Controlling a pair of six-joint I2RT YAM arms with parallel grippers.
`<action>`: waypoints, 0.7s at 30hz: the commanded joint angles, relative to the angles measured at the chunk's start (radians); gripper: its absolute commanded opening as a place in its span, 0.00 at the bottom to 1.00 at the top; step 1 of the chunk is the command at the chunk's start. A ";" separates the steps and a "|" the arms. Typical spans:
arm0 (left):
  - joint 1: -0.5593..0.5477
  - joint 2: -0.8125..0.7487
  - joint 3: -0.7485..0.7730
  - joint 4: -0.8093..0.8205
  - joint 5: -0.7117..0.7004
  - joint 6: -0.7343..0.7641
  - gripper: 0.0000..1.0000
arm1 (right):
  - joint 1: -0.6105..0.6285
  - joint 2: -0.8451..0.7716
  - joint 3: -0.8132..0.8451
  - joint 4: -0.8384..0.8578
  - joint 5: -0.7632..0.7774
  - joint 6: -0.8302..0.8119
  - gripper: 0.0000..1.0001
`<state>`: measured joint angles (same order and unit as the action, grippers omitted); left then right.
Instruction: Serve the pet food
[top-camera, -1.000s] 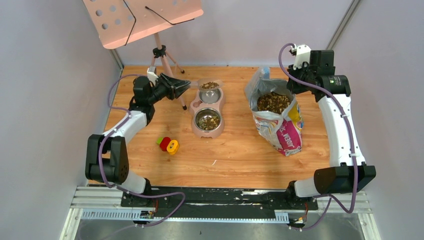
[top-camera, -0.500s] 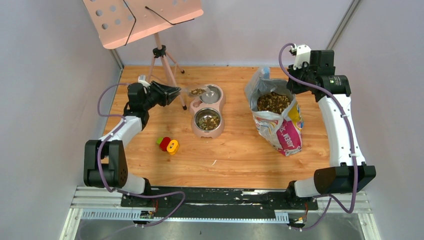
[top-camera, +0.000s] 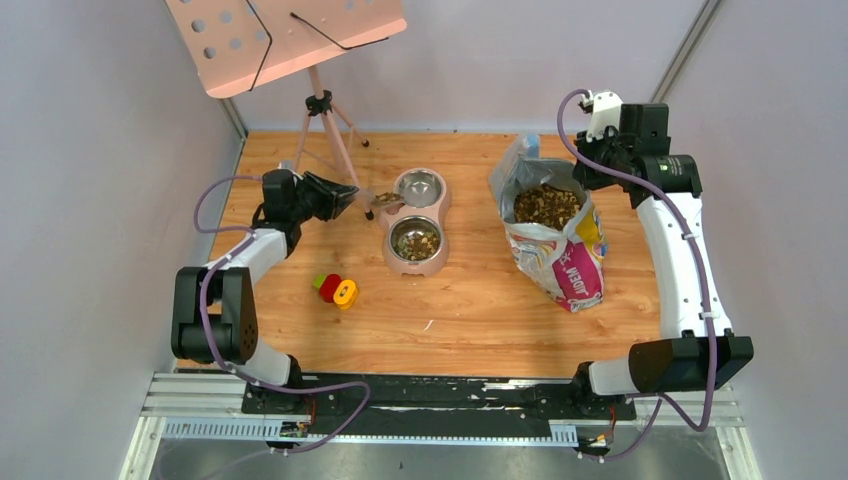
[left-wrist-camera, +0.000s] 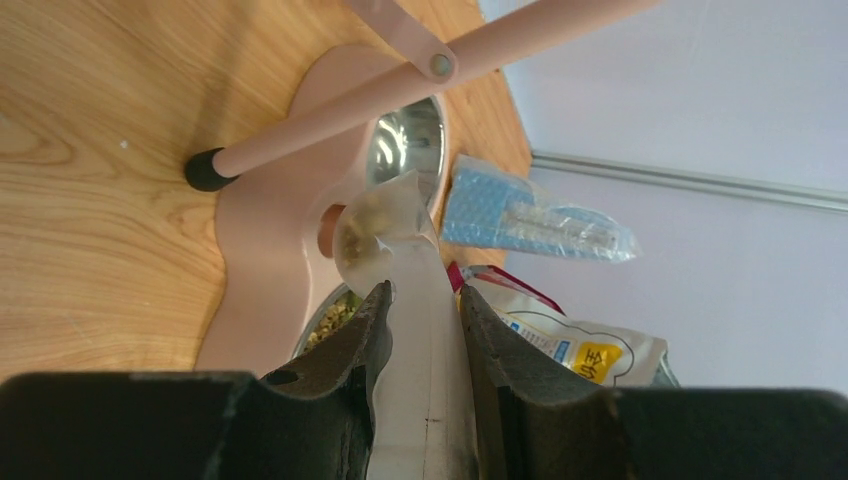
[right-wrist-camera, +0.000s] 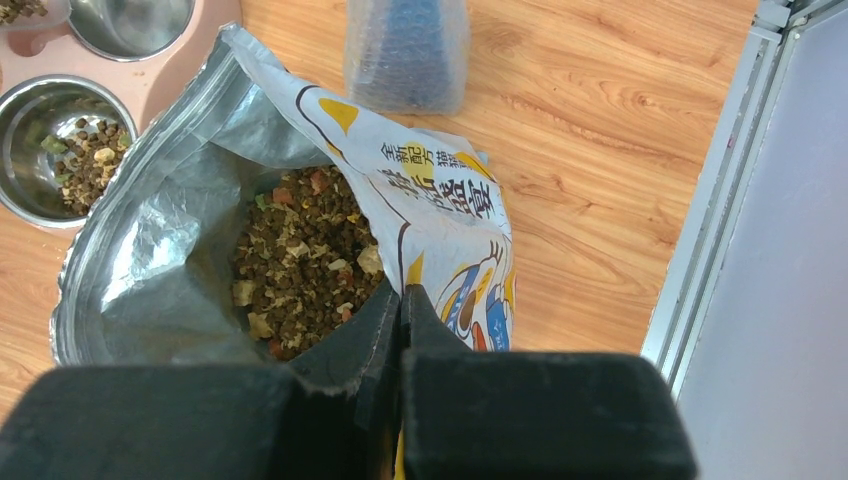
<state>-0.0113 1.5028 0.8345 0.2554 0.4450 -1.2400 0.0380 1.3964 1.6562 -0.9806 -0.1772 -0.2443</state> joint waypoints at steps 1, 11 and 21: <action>0.004 0.023 0.061 0.003 -0.033 0.045 0.00 | -0.004 -0.055 0.005 0.071 0.003 0.005 0.00; -0.050 0.063 0.115 -0.080 -0.129 0.093 0.00 | -0.004 -0.091 -0.029 0.071 0.010 0.002 0.00; -0.142 0.062 0.184 -0.221 -0.258 0.240 0.00 | -0.004 -0.134 -0.076 0.078 0.014 0.002 0.00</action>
<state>-0.1265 1.5665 0.9581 0.1223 0.2859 -1.1118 0.0380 1.3308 1.5833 -0.9340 -0.1738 -0.2447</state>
